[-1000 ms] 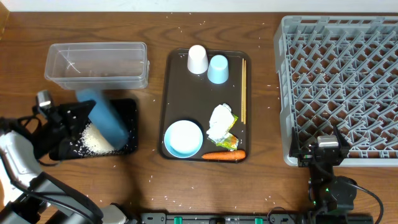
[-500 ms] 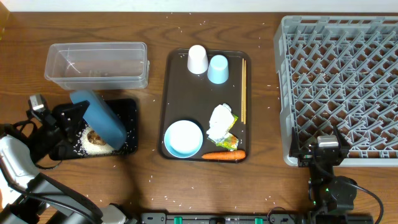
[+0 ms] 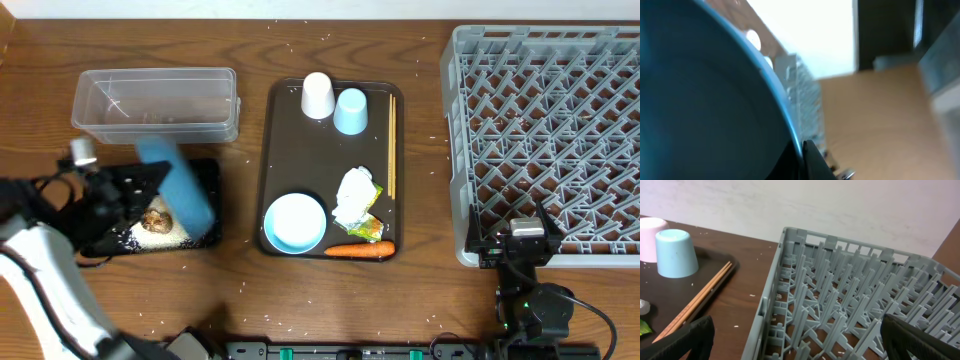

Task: Sort waste into correct bins and load items into the dishwasher rack
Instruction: 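Tilt the plate to dump the brown food scrap onto the black tray, then carry the emptied plate back over the brown tray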

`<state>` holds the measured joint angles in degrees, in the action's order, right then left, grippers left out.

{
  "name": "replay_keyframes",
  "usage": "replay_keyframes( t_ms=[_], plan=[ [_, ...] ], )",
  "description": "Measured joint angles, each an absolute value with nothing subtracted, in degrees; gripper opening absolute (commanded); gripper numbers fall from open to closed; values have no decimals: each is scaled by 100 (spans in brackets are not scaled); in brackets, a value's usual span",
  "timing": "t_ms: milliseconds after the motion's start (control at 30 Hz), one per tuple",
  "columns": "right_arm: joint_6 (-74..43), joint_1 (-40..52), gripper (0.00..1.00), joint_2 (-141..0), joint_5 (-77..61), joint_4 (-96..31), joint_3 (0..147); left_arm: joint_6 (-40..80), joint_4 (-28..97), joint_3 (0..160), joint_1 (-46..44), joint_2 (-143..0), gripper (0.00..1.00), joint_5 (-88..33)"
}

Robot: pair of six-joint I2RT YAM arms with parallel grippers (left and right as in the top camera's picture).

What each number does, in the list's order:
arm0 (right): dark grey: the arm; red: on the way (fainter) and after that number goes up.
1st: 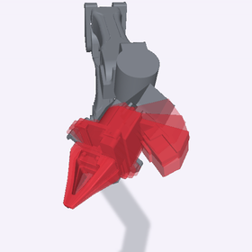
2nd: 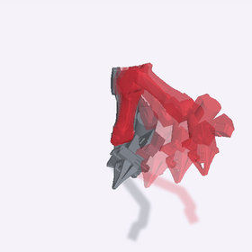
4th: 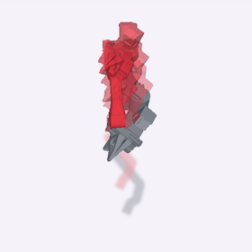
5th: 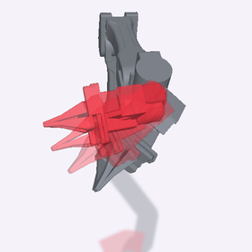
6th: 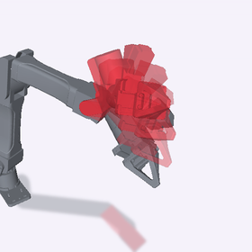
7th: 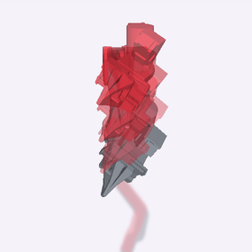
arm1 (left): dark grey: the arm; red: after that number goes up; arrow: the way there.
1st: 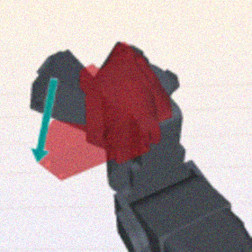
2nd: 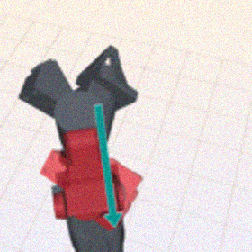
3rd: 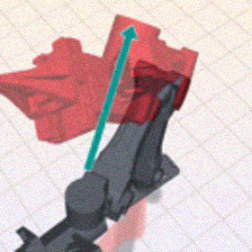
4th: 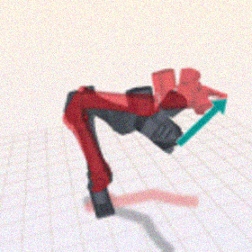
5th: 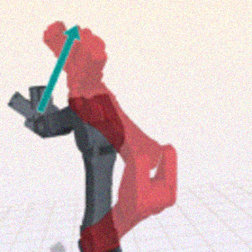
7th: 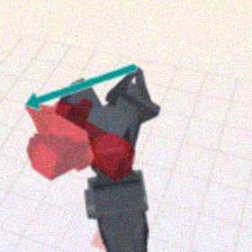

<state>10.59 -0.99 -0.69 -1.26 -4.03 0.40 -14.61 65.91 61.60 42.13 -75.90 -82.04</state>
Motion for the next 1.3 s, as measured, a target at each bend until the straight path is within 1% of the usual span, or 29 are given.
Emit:
replay_keyframes(
  t_ms=[133,267,367,567,733,833,1000,1200,1300],
  plan=[
    [1059,-99,99,-69,-126,-405,40,-991,5819,6296,3380,-7043,6,-7507],
    [1059,-99,99,-69,-126,-403,40,38,4864,6337,2213,-6519,6,-6204],
    [1059,-99,99,-69,-126,-403,40,722,4458,6340,1181,-6239,6,-5127],
    [1059,-99,99,-69,-126,-403,40,1487,3763,6342,-642,-6184,6,-3435],
    [1059,-99,99,-69,-126,-403,40,1702,3299,6342,-1723,-6479,6,-2338],
    [1059,-99,99,-69,-126,-403,40,1787,3002,6342,-2193,-6825,6,-1898],
    [1059,-99,99,-69,-123,-403,40,1798,2425,6342,-2652,-7575,6,-1531],
    [1059,-99,99,-69,-123,-403,40,1625,1765,6342,-2873,-8447,6,-1343],
    [1059,-99,99,-69,-126,-403,40,1575,1684,6342,-2871,-8742,6,-1181]
  ],
)
